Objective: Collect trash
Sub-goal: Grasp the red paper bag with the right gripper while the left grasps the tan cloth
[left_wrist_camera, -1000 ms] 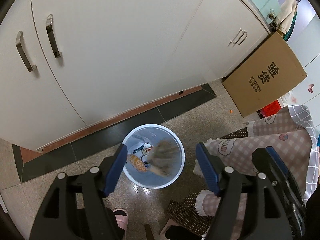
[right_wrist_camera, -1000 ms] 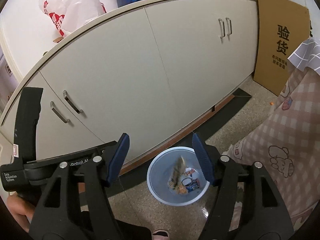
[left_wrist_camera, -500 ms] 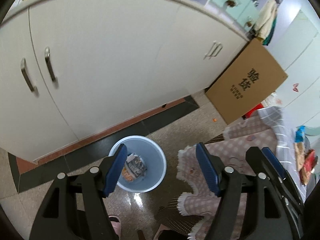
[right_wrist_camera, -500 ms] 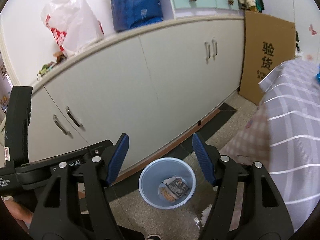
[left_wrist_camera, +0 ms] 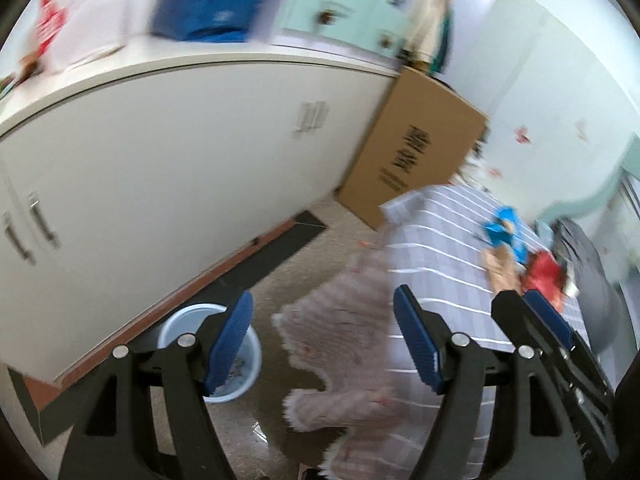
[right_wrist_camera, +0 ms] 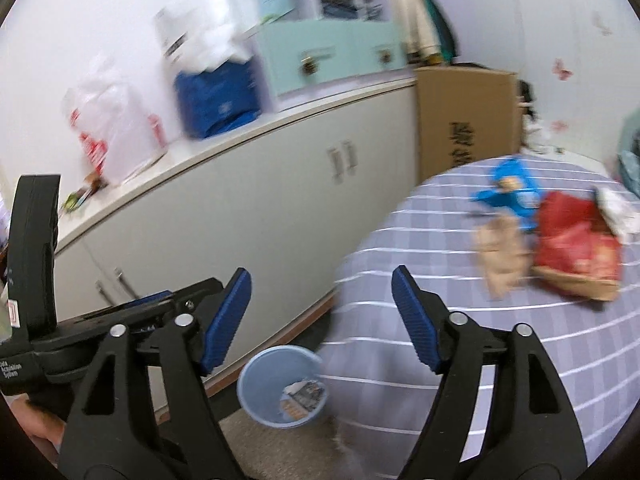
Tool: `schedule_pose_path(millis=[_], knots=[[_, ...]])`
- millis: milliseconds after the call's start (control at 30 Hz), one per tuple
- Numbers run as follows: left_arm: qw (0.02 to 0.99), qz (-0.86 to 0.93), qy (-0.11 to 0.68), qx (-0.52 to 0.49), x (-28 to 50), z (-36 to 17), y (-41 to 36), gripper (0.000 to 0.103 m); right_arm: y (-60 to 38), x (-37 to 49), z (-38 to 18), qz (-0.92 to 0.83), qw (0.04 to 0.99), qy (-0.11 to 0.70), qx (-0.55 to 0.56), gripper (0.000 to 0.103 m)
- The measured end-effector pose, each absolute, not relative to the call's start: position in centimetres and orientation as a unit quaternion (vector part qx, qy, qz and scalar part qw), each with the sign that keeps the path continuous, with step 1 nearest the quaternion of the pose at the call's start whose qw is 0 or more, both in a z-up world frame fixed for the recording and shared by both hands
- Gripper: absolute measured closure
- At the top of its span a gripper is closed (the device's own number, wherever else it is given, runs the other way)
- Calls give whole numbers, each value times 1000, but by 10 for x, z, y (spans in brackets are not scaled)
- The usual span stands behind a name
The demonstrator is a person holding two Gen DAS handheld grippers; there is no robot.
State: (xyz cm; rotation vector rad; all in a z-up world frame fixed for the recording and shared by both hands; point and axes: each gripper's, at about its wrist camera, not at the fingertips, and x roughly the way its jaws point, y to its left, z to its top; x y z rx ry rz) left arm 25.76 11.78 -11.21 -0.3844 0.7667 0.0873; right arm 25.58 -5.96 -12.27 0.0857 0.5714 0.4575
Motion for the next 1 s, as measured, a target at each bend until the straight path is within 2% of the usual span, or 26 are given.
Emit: schedule_pose_path(millis=[233, 367, 667, 867, 900, 933, 1000], knots=[[914, -28, 383, -130, 291, -116, 21, 32, -171, 264, -125, 129, 947, 267, 120, 20], [909, -62, 400, -98, 310, -123, -25, 32, -231, 274, -139, 77, 943, 274, 174, 19], [900, -93, 425, -33, 352, -135, -81, 32, -284, 313, -166, 75, 915, 320, 233, 15], [888, -100, 449, -17, 376, -146, -90, 55, -284, 342, -178, 111, 894, 356, 251, 15], [892, -94, 443, -9, 377, -147, -91, 65, -284, 346, -180, 119, 889, 360, 256, 15], [892, -92, 443, -3, 378, -148, -91, 79, -285, 348, -182, 126, 886, 361, 263, 15], [891, -102, 442, -5, 378, -149, -91, 97, -284, 349, -182, 134, 884, 361, 264, 15]])
